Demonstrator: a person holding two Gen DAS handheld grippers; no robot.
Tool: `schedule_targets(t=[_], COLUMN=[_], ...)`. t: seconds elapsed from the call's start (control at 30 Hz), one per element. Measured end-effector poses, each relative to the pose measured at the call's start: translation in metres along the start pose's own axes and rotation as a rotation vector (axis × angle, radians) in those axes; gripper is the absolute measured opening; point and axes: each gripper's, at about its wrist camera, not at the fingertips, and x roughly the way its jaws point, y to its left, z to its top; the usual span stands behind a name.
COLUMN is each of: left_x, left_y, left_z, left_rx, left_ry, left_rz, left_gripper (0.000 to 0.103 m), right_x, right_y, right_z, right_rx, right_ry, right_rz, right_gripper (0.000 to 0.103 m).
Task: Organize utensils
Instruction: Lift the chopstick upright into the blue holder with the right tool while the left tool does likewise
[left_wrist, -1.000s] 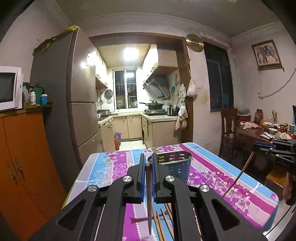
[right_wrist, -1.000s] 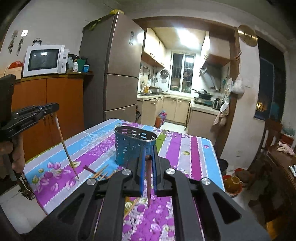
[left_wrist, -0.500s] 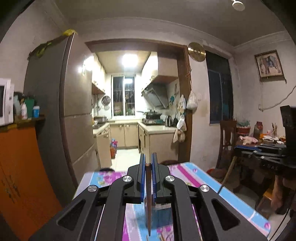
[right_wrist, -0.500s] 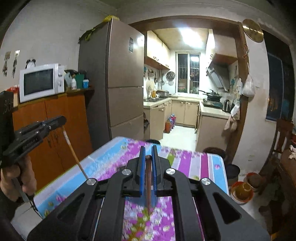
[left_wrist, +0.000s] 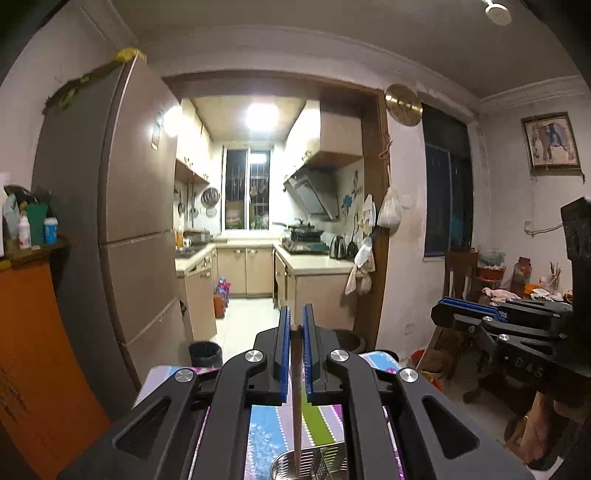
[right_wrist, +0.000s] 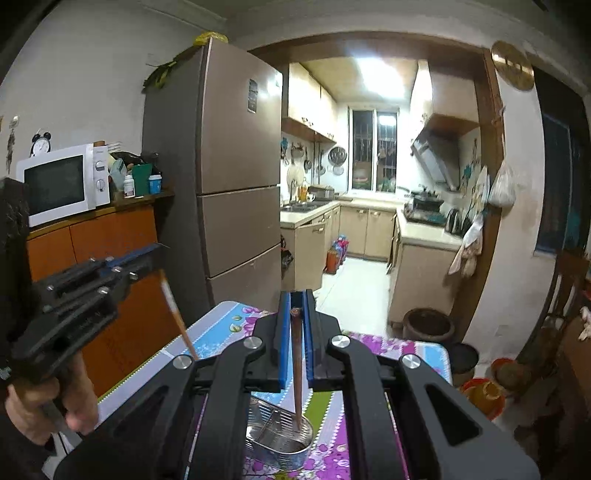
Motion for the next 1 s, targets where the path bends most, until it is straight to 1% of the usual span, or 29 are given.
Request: schedule_targets(t=[0.1, 0.2, 0.3, 0.53, 0.7, 0.77, 0.87, 0.93, 0.97, 1.0], left_x=[0.022, 0.038, 0.051, 0.064, 0.072, 0.074, 0.075, 0.074, 0.074, 0.074], left_y=[-0.001, 0.004, 0.014, 0.023, 0.023, 0.023, 0.024, 0.028, 0.029, 0.030], left_z=[-0.012, -0.022, -0.031, -0.043, -0.043, -0.044, -0.046, -0.049, -0.049, -0.049], left_rx=[0.010, 0.009, -0.004, -0.012, -0.016, -0.012, -0.005, -0.009, -0.014, -0.015], left_ry=[0.033, 0.059, 0.080, 0.105, 0.119, 0.131, 0.136, 0.138, 0.141, 0.141], left_rz=[-0.002, 0.003, 0.014, 0.026, 0.044, 0.047, 0.057, 0.062, 0.065, 0.072], left_gripper=[0.008, 0.008, 0.008, 0.008, 0.008, 0.008, 0.008, 0.008, 0.012, 0.018], right_x=[0.017, 0.030, 0.041, 0.054, 0.059, 0.060, 0.060, 0.059, 0.057, 0.055], right_y=[-0.002, 0.000, -0.003, -0.013, -0.012, -0.015, -0.019, -0.022, -0.024, -0.026], right_z=[-0.008, -0.017, -0.026, -0.033, -0.035, -0.037, -0.038, -0.038, -0.038, -0.038], right_rx=[0.019, 0.002, 0.012, 0.035, 0.038, 0.041, 0.047, 0.050, 0.053, 0.056], right_ry=[0.032, 0.062, 0.087, 0.113, 0.126, 0.126, 0.124, 0.119, 0.114, 0.109], right_rz=[0.027, 0.024, 0.025, 0.021, 0.020, 0.009, -0.004, -0.010, -0.013, -0.016], right_gripper=[0.005, 0.005, 0.005, 0.005, 0.005, 0.007, 0.015, 0.025, 0.028, 0.034])
